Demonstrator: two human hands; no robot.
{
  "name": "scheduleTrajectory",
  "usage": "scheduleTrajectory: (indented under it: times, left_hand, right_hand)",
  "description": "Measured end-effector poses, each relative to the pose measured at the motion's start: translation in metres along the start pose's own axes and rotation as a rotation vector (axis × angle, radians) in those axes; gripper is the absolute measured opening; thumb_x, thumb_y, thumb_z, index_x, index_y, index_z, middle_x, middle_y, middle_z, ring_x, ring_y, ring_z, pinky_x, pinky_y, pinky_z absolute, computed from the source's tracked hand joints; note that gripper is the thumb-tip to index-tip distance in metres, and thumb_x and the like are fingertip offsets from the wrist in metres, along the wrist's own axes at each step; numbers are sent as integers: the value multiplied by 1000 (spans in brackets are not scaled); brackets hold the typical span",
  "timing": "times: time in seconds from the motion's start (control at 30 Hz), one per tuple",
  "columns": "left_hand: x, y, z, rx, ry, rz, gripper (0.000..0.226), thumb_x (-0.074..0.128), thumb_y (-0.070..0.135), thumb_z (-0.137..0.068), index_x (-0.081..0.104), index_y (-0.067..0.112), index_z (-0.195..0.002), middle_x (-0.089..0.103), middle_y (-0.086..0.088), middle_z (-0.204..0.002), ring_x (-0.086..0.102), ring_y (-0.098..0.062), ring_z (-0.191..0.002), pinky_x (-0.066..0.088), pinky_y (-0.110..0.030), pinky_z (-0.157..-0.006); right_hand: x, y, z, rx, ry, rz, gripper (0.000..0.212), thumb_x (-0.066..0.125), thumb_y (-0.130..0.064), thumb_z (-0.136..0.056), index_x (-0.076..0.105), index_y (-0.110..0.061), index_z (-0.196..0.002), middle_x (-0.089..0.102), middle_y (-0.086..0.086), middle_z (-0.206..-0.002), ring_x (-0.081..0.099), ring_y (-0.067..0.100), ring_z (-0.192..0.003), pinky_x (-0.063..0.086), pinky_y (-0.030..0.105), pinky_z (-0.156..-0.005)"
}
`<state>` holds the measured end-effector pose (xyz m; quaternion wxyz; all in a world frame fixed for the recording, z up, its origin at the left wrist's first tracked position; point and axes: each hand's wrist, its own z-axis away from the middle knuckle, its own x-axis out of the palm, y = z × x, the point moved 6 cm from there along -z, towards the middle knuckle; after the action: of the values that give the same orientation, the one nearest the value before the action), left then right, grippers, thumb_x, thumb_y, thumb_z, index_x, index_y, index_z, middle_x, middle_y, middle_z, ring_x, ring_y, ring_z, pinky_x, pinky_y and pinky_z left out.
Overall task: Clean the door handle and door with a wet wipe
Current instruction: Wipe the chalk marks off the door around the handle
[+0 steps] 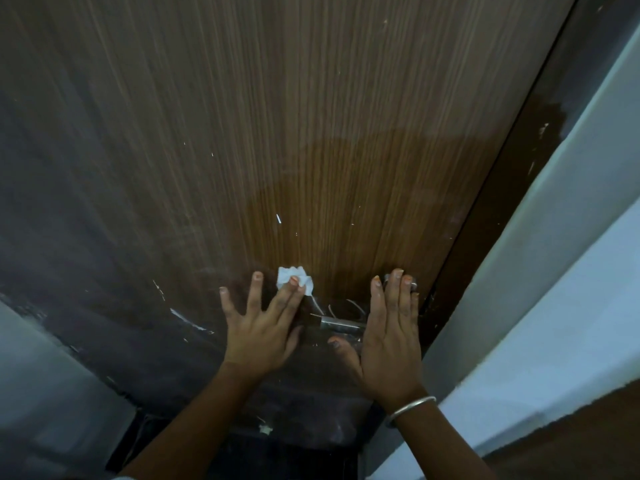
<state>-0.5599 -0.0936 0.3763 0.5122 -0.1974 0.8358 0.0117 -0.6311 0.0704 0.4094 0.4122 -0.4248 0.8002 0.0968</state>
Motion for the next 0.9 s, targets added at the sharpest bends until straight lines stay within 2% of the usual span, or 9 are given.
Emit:
scheduleTrajectory:
  times: [0.17, 0.37, 0.47, 0.63, 0.7, 0.77, 0.83, 0.9]
  left_hand:
    - [2, -7, 6, -209, -41, 77, 76, 36, 57, -79, 25, 16, -142, 22, -3, -149, 17, -46, -134, 5, -77, -93]
    - [9, -2, 5, -209, -52, 124, 76, 36, 55, -80, 20, 16, -143, 19, -3, -152, 16, -42, -136, 7, -73, -96]
    - [14, 11, 6, -83, -59, 135, 74, 38, 54, -80, 21, 18, -143, 25, -4, -151, 17, -38, -136, 10, -70, -99]
    - [17, 44, 3, 205, -50, 42, 60, 36, 53, -81, 43, 24, -133, 51, -1, -138, 26, -32, -131, 21, -71, -91]
    - [14, 58, -2, 299, -11, -9, 59, 36, 53, -80, 39, 28, -133, 52, 3, -136, 29, -29, -130, 23, -70, -94]
    - [13, 70, -7, 383, 10, -60, 63, 49, 57, -75, 40, 32, -133, 52, 6, -136, 36, -27, -131, 25, -65, -99]
    - [14, 80, -13, 408, 8, -79, 73, 64, 62, -64, 47, 35, -129, 53, 7, -135, 43, -25, -128, 27, -61, -97]
    - [14, 87, -14, 397, 11, -71, 80, 68, 64, -60, 46, 34, -131, 49, 6, -138, 37, -26, -129, 26, -62, -94]
  right_hand:
    - [0, -1, -1, 8, -39, 37, 92, 23, -71, -87, 9, -1, -144, 12, 23, -150, 2, 30, -143, 7, 44, -115]
    - [0, -1, -1, 15, -63, 46, 92, 22, -71, -87, 15, 2, -142, 14, 25, -149, 7, 33, -141, 8, 46, -114]
    - [0, 0, -1, 25, -67, 37, 93, 22, -72, -87, 14, 2, -143, 12, 24, -150, 2, 32, -143, 7, 46, -115]
    - [1, 0, 0, 25, -112, 26, 99, 20, -76, -83, 10, 1, -144, 8, 24, -151, -5, 29, -144, 4, 46, -115]
    - [1, 0, 0, 23, -131, 45, 100, 23, -76, -82, 10, 1, -144, 8, 25, -150, -3, 30, -143, 4, 46, -115]
    - [1, -1, 0, 25, -145, 66, 103, 31, -76, -79, 11, 1, -144, 9, 25, -150, 1, 32, -142, 4, 46, -114]
    - [1, -1, -1, 29, -155, 83, 105, 34, -76, -77, 11, 1, -144, 9, 25, -150, 3, 33, -142, 5, 46, -114]
    - [0, -1, -1, 29, -160, 91, 104, 31, -77, -77, 10, 1, -144, 9, 24, -150, 3, 33, -142, 6, 47, -114]
